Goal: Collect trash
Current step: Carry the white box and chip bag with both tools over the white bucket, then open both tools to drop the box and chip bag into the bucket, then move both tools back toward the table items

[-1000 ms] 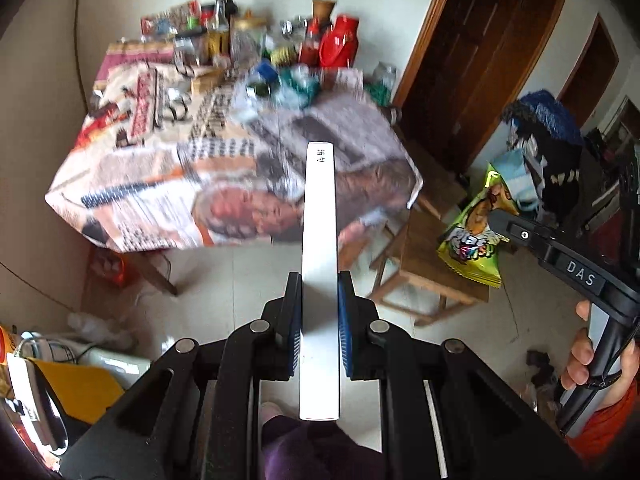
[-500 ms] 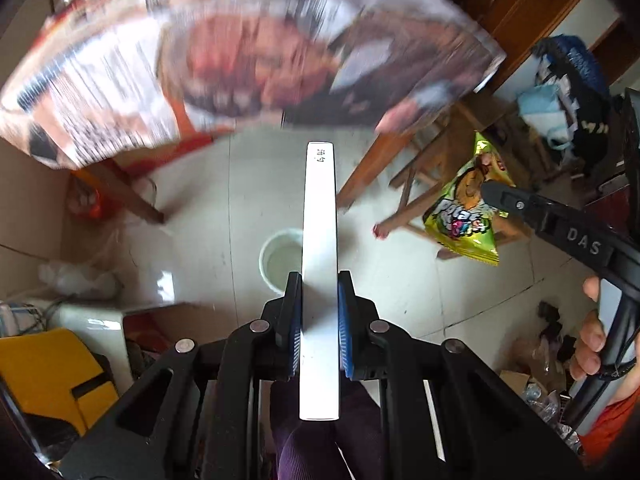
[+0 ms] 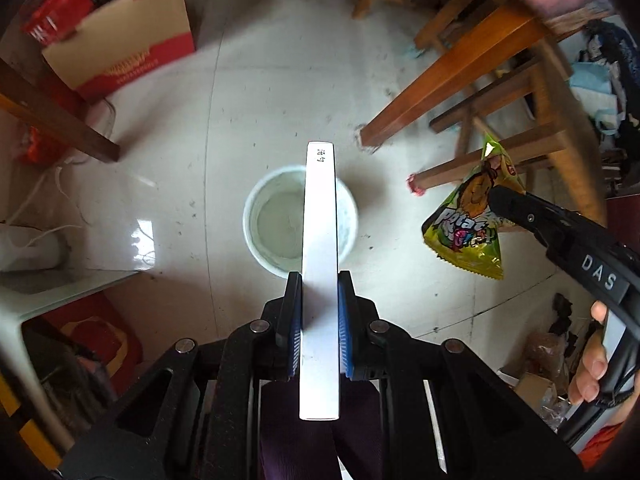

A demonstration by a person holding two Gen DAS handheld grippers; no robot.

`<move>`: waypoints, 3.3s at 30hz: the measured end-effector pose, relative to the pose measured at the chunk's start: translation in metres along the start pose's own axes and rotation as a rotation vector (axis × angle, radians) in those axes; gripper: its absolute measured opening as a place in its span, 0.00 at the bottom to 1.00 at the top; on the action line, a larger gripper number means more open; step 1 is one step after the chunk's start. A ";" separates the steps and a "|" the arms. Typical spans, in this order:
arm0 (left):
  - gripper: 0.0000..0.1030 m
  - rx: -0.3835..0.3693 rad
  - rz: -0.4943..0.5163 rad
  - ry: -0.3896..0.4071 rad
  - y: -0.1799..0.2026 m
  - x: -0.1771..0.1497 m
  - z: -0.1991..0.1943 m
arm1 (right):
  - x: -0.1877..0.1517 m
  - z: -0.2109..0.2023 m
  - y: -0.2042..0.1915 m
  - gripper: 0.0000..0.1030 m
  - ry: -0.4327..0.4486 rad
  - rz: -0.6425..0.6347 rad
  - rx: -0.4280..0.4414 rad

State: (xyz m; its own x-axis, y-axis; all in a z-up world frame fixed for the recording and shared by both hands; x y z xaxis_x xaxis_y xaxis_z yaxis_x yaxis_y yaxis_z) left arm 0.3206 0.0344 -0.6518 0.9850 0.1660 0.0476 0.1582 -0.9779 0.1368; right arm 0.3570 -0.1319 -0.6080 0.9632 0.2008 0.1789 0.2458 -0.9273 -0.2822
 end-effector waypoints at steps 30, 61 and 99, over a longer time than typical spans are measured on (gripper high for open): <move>0.42 0.082 -0.084 -0.077 -0.045 0.027 0.107 | 0.002 0.100 -0.004 0.44 -0.125 0.058 0.052; 0.42 0.050 -0.103 0.501 -0.013 0.000 -0.448 | 0.035 -0.381 -0.152 0.44 0.437 -0.076 0.063; 0.81 0.084 -0.060 0.907 0.041 0.106 -0.627 | 0.159 -0.541 -0.155 0.79 0.832 -0.238 0.068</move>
State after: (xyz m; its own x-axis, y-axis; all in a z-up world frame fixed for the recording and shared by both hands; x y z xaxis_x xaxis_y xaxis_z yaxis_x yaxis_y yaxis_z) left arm 0.3886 0.0916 -0.0211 0.5485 0.2185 0.8071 0.2468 -0.9646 0.0933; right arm 0.4128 -0.1272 -0.0263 0.4990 0.0659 0.8641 0.4622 -0.8637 -0.2011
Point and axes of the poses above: each gripper's, at about its wrist camera, not at the fingertips, and z roughly the way its jaws point, y to its right, x to its top, the point moved 1 cm from there along z, roughly the way its jaws point, and after that the axes turned 5 degrees about x, right-handed, at the moved point
